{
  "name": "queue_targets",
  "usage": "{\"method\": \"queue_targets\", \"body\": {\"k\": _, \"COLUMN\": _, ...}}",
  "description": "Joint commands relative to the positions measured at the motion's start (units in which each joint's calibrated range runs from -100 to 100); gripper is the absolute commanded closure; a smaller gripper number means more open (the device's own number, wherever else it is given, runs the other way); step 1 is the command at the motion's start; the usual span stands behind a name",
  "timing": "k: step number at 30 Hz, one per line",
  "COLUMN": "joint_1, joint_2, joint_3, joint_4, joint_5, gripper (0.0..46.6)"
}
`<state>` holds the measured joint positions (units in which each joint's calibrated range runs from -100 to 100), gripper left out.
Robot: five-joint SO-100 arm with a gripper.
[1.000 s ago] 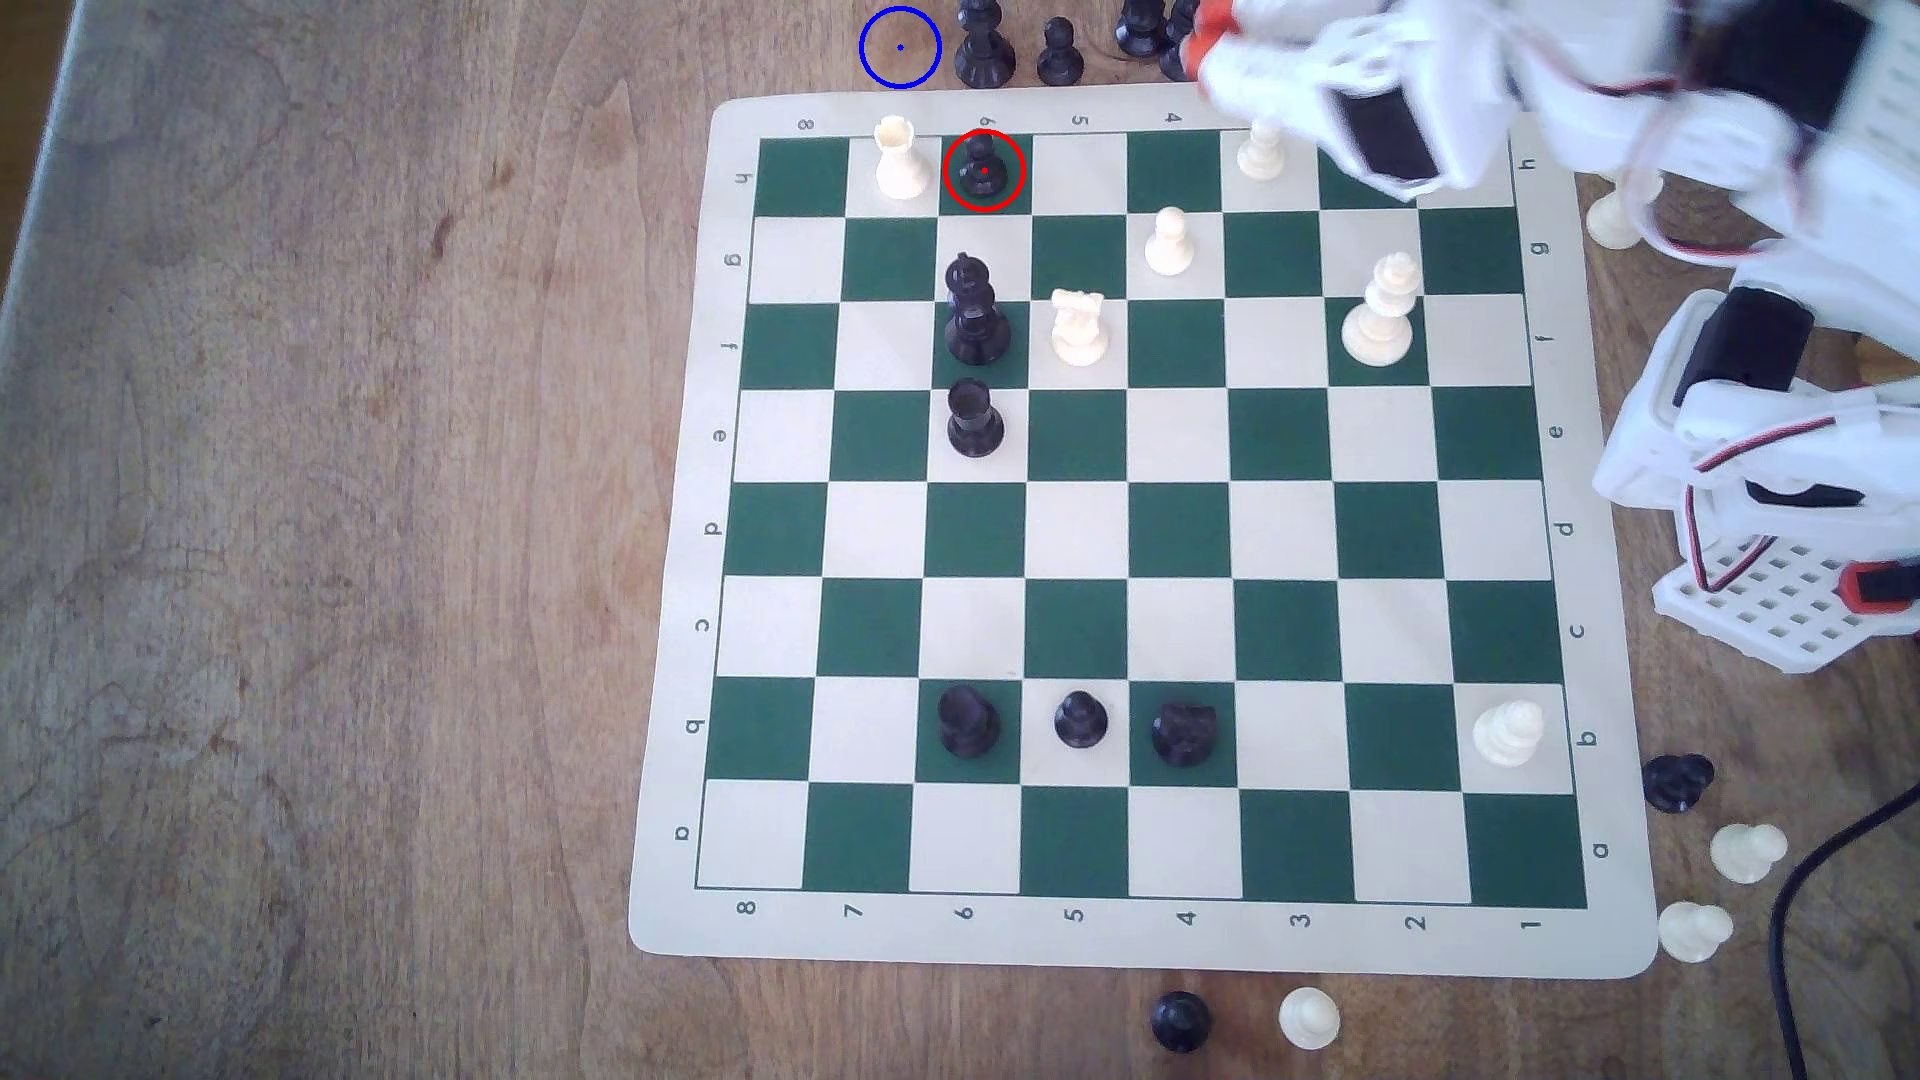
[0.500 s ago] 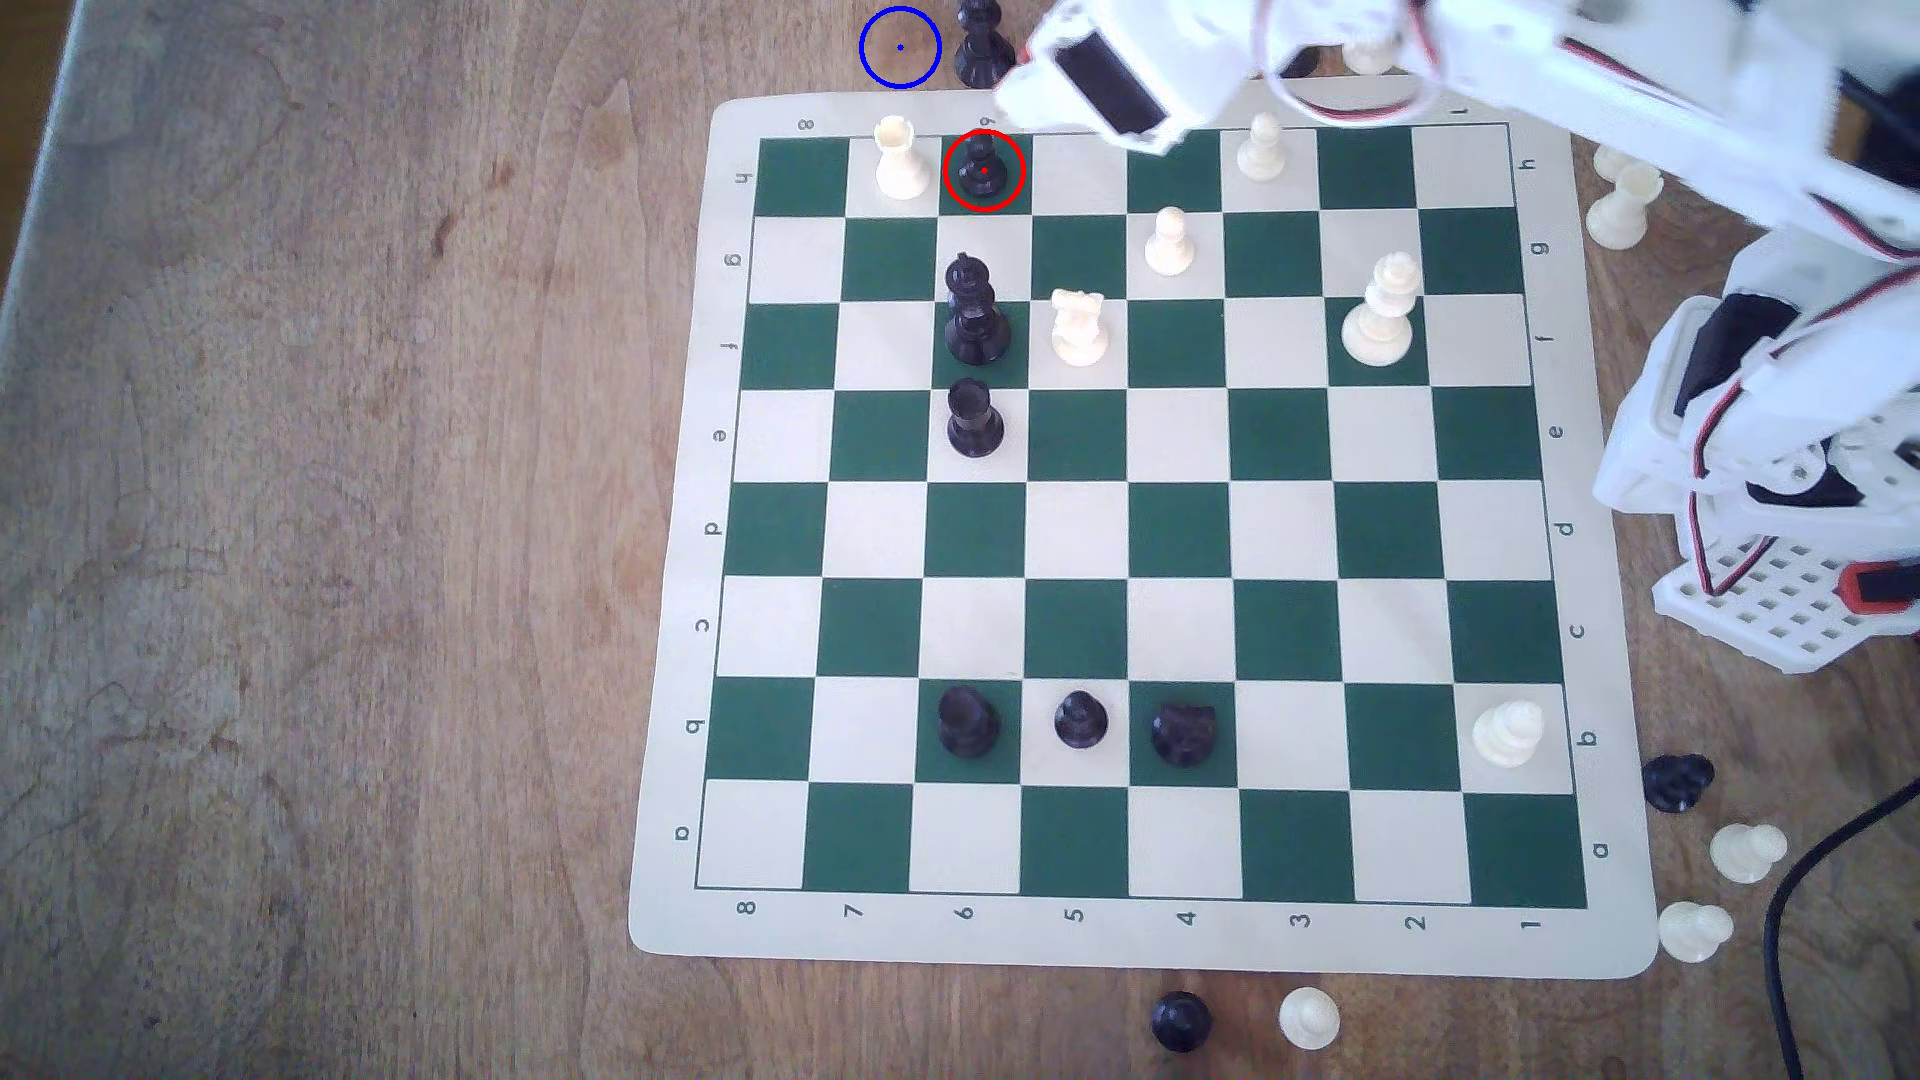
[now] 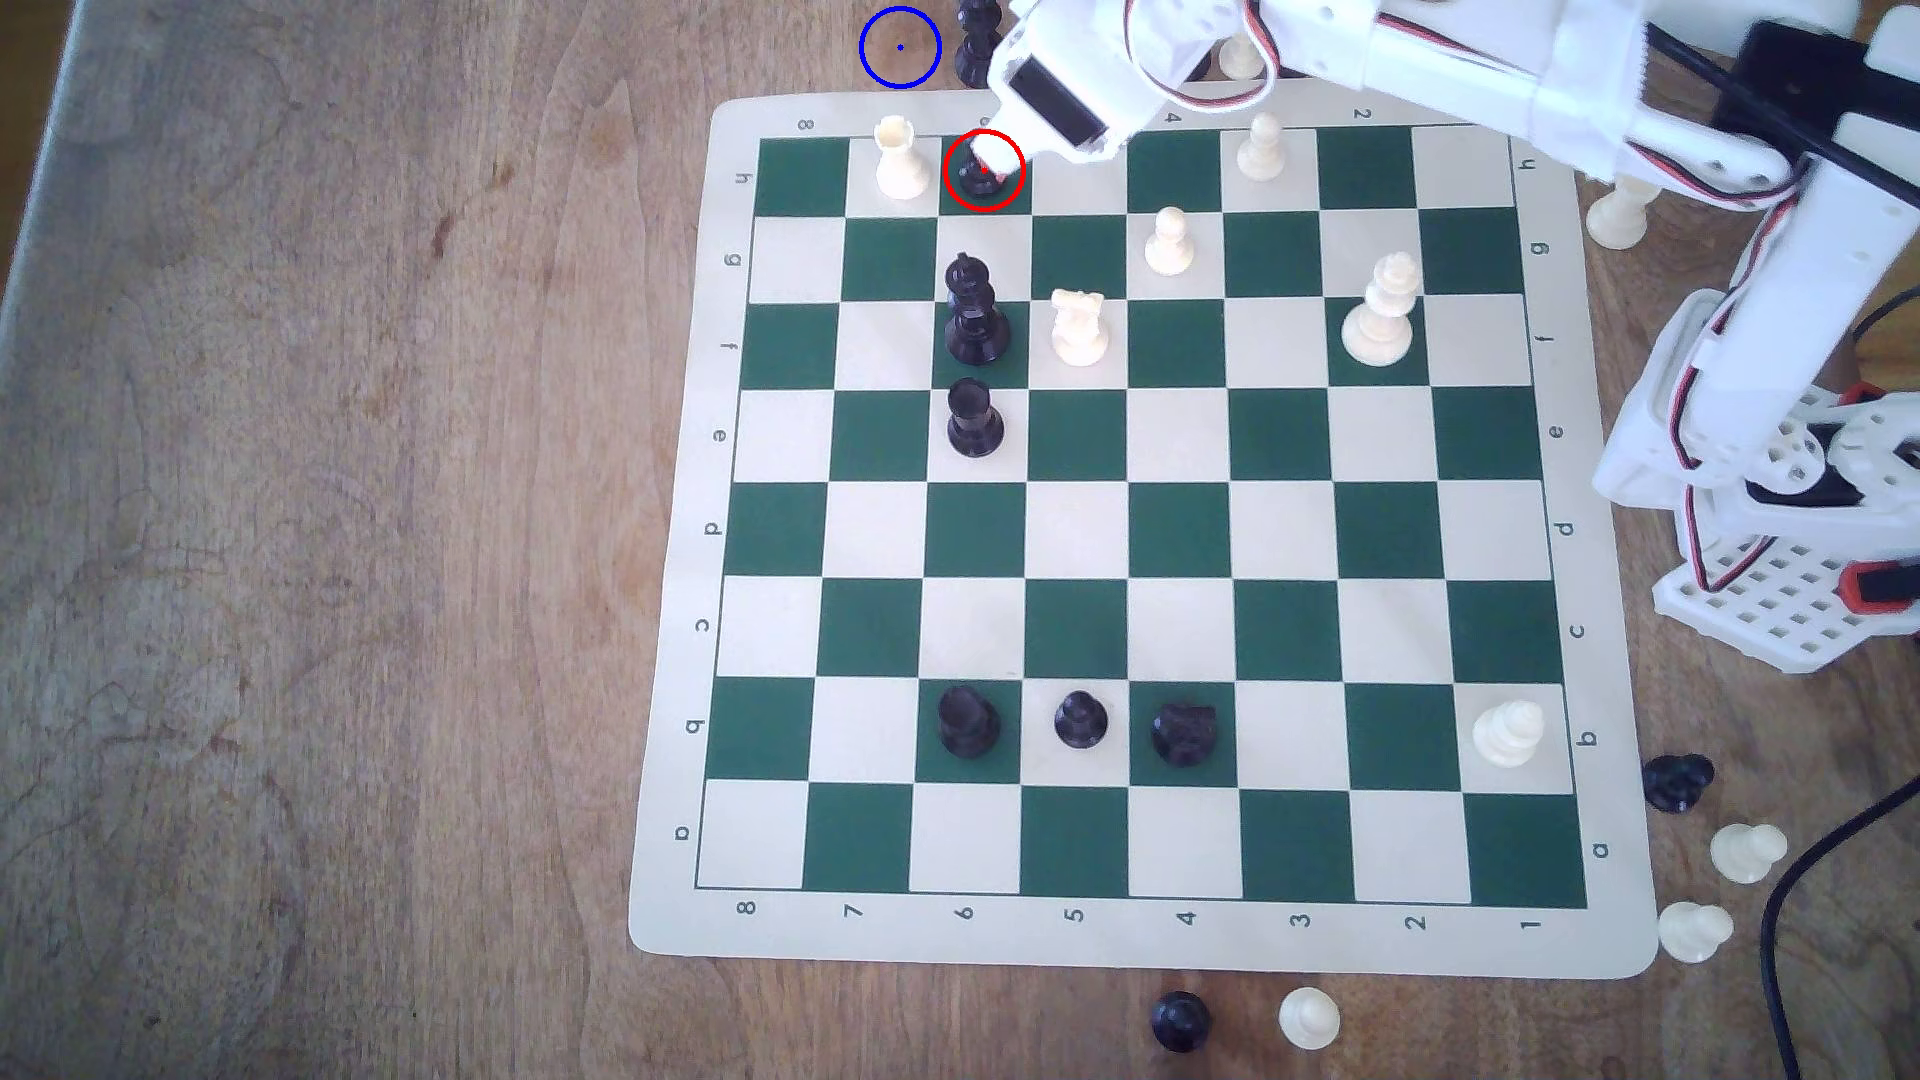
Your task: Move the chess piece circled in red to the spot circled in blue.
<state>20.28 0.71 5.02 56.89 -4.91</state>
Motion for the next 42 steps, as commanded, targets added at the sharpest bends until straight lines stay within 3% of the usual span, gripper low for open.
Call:
{"method": "queue_targets", "body": {"k": 1, "joint_1": 0.7, "joint_2": 0.2, "joint_3": -4.9, "joint_4": -1.0, "joint_5": 1.1, "gripper": 30.1}}
{"method": "queue_targets", "body": {"k": 9, "joint_1": 0.3, "joint_2": 5.2, "joint_3": -5.4, "joint_4": -4.1, "joint_5": 2.0, "gripper": 27.2}}
{"method": "queue_targets", "body": {"k": 20, "joint_1": 1.7, "joint_2": 10.4, "joint_3": -9.4, "joint_4": -4.8, "joint_5": 3.4, "gripper": 28.3}}
{"method": "queue_targets", "body": {"k": 42, "joint_1": 2.1, "joint_2": 17.7, "joint_3": -9.3, "joint_4": -14.4, "joint_5": 3.6, "gripper": 30.6}}
